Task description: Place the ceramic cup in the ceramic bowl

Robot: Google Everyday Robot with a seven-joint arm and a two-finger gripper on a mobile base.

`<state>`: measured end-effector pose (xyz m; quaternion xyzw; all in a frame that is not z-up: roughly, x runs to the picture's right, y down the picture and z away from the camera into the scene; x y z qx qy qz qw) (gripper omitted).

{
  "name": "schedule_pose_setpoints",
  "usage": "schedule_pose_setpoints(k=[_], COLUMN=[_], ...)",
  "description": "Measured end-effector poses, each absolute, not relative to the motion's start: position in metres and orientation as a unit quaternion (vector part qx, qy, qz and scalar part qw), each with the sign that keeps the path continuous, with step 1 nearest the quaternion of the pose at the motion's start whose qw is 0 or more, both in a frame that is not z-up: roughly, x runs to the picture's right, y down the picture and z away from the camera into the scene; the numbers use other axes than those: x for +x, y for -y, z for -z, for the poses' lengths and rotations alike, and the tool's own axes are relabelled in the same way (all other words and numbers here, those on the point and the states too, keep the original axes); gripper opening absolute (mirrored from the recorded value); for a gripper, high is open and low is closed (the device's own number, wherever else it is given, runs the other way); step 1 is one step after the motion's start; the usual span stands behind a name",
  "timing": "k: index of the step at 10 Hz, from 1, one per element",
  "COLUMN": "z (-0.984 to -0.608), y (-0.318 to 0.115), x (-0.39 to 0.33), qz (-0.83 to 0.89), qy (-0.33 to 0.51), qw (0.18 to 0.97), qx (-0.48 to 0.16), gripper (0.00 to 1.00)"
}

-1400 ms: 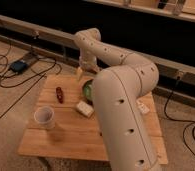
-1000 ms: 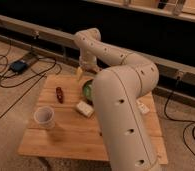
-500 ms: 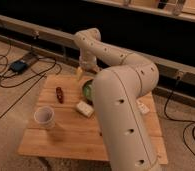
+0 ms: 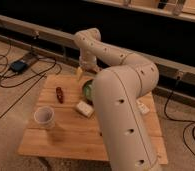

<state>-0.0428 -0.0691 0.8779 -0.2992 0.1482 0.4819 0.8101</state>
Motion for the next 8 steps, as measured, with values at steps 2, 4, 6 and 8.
schedule_pose_setpoints(k=[2, 4, 6, 8], z=[-0.8779, -0.8778, -0.8778, -0.8723], y=[0.0691, 0.0691, 0.0691, 0.0702], x=[-0.0428, -0.0428, -0.0429, -0.0486], qz=[-0.482, -0.482, -0.482, -0.477], qy=[-0.148, -0.148, -0.148, -0.143], qw=[0.810, 0.810, 0.810, 0.814], qx=[-0.299, -0.299, -0.299, -0.298], gripper=[0.80, 0.80, 0.80, 0.80])
